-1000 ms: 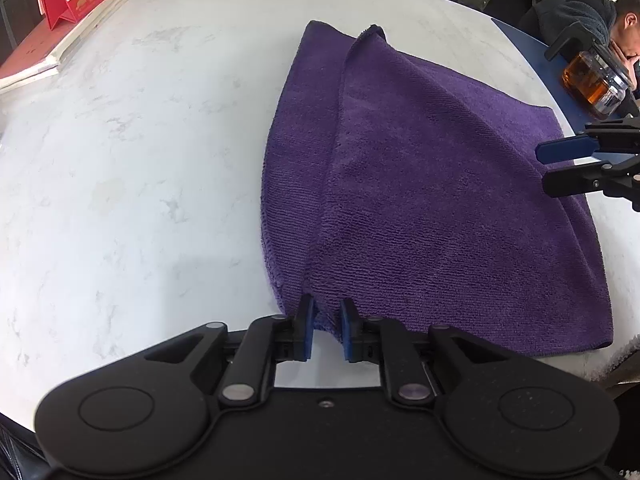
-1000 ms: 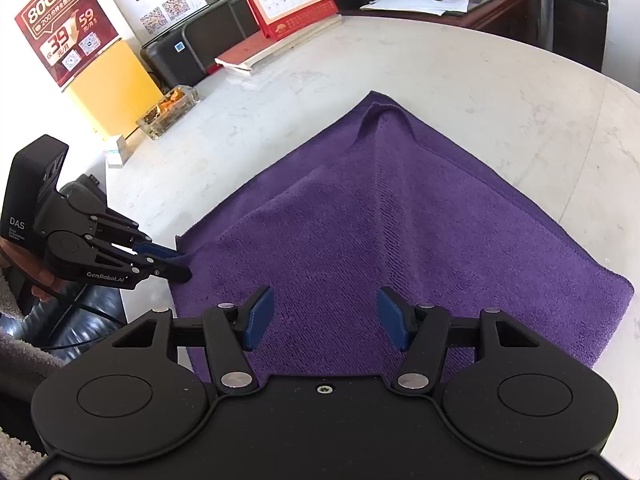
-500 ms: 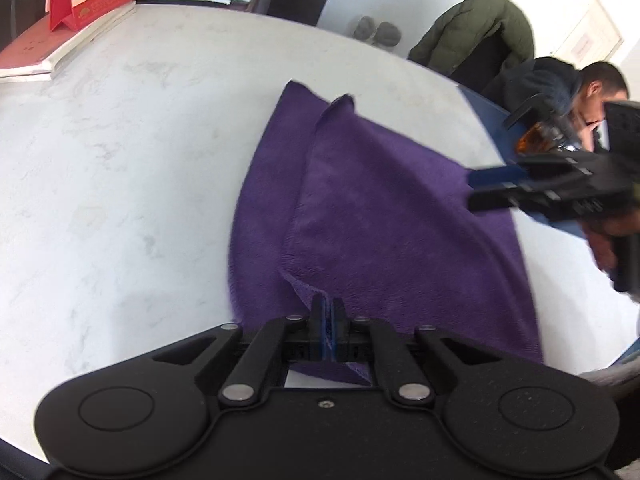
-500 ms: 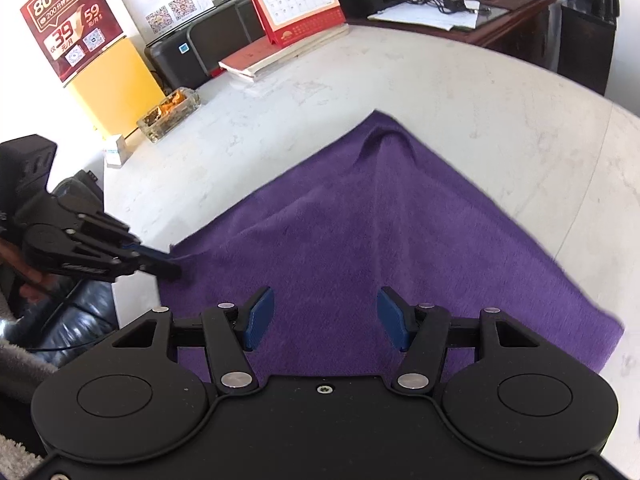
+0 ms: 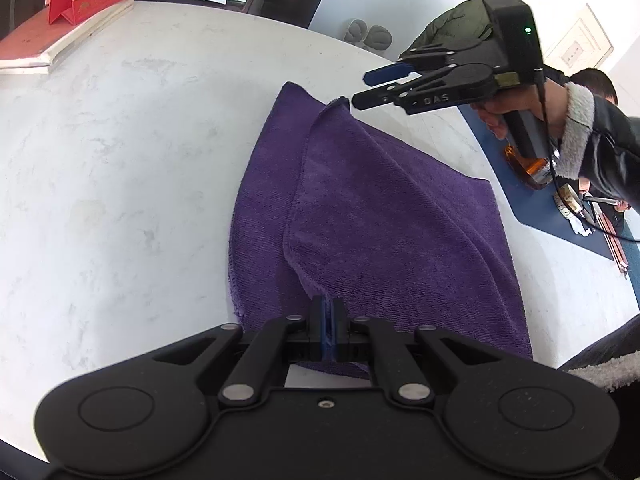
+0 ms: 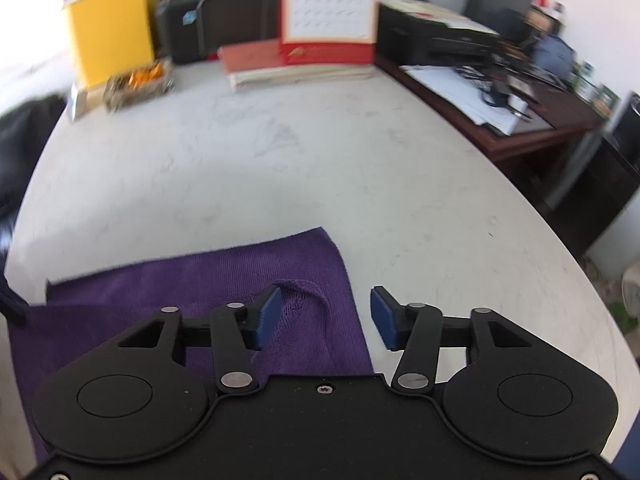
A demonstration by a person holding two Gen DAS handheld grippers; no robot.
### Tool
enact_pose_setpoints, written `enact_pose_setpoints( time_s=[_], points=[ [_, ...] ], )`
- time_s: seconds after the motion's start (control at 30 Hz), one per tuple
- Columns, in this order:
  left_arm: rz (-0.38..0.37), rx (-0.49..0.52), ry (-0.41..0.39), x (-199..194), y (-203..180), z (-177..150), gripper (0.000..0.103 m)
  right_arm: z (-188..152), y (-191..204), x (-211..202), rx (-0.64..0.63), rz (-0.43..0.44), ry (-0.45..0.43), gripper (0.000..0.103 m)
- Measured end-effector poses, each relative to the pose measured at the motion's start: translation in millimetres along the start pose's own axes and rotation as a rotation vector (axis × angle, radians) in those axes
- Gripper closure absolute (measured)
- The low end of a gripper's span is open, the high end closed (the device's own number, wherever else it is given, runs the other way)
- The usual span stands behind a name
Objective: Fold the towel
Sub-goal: 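Lower the right gripper and close it on the towel beside the left gripper, then lift the towel edge with the right gripper while the left gripper holds it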
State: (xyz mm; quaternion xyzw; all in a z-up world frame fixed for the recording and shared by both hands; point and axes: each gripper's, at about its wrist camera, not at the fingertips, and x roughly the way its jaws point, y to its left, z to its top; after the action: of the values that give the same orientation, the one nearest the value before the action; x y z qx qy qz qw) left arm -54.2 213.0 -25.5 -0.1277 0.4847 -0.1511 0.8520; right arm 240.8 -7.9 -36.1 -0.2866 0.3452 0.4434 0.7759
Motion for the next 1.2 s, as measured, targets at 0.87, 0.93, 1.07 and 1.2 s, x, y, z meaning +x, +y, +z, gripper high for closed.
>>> enact_pose_setpoints(
  time_s=[0.87, 0.93, 1.07, 1.2],
  points=[
    [0.079, -0.020, 0.090, 31.9, 6.3, -0.7, 0.093, 8.4, -6.1, 24.0, -0.098, 0.133, 0.046, 0.095],
    [0.092, -0.011, 0.098, 32.8, 5.4, -0.4, 0.092, 6.9, -6.2, 23.4, -0.096, 0.134, 0.046, 0.095],
    [0.116, 0.005, 0.109, 31.5, 2.9, -0.4, 0.083, 5.6, -7.3, 23.7, -0.090, 0.134, 0.049, 0.095],
    [0.123, 0.021, 0.114, 31.3, -0.4, -3.0, 0.081, 5.5, -9.0, 23.2, -0.087, 0.132, 0.050, 0.095]
  ],
)
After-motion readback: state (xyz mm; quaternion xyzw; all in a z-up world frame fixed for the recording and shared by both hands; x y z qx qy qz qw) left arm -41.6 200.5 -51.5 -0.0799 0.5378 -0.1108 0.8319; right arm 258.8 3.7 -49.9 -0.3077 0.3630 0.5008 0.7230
